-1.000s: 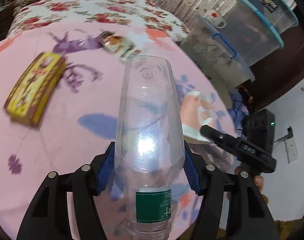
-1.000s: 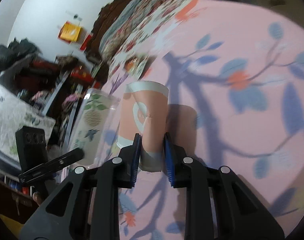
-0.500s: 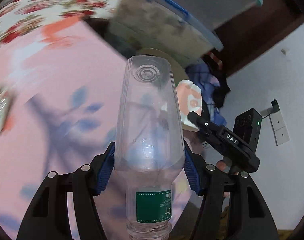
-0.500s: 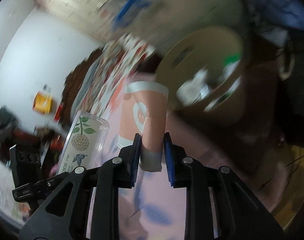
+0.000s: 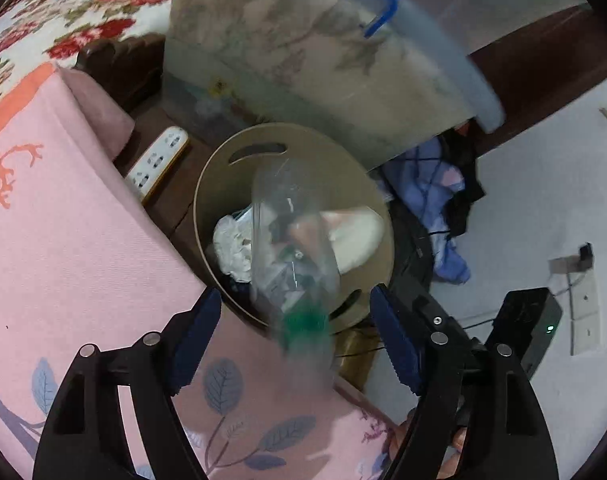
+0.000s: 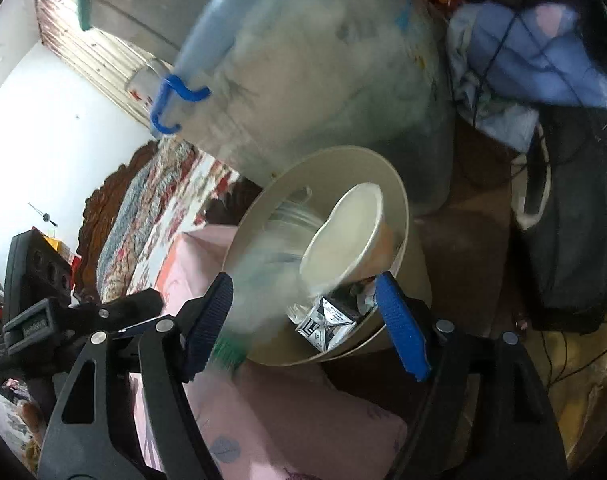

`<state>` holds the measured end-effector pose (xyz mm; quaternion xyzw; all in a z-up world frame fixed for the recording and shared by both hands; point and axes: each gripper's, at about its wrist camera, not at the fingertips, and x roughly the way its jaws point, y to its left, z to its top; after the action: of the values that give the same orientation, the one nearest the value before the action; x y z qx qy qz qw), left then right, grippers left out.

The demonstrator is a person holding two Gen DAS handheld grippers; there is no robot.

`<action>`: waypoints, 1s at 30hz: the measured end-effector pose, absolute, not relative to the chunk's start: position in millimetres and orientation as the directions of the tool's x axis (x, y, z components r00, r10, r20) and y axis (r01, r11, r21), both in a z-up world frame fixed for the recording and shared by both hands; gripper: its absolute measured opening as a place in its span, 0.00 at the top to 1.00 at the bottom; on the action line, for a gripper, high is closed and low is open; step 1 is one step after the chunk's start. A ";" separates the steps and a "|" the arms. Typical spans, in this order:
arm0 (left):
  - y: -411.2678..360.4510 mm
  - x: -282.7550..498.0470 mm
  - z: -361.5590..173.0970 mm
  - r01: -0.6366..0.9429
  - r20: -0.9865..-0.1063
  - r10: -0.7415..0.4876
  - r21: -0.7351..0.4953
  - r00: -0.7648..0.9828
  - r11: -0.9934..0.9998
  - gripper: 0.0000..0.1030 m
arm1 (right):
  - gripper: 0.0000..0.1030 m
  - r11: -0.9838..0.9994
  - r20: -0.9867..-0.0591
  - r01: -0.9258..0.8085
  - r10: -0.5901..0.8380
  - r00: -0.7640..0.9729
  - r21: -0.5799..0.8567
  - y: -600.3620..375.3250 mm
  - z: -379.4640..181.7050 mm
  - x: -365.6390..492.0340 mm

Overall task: Collect trash
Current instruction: 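Carry bottle with left tool while right tool carries cup, release both into bin, then move both open tools back over the bedspread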

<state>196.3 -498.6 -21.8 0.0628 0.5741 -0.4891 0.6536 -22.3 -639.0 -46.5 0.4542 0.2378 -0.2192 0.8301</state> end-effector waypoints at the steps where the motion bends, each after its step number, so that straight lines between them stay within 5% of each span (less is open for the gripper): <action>1: -491.4 195.2 -18.3 0.717 -0.807 -0.576 -0.477 -0.129 0.508 0.26 | 0.28 0.490 -0.592 0.583 -0.158 0.791 0.648 -635.3 -47.5 -26.1; 9: -391.2 182.7 -10.2 0.678 -0.743 -0.661 -0.540 -0.105 0.498 0.26 | 0.30 0.484 -0.567 0.580 -0.191 0.801 0.655 -586.4 -46.0 -47.2; 15: -289.0 162.4 -30.8 0.660 -0.778 -0.628 -0.482 -0.018 0.577 0.26 | 0.34 0.533 -0.551 0.580 -0.234 0.801 0.616 -532.3 -30.8 -52.0; 30: -67.2 127.2 -41.6 0.470 -0.801 -0.530 -0.368 0.278 0.802 0.29 | 0.35 0.758 -0.648 0.400 0.039 0.761 0.515 -387.4 -26.3 8.6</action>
<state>127.2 -67.2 -41.6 -0.0292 0.5128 -0.3130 0.7989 8.6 -387.4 -26.3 0.3323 0.3300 -0.1029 0.8776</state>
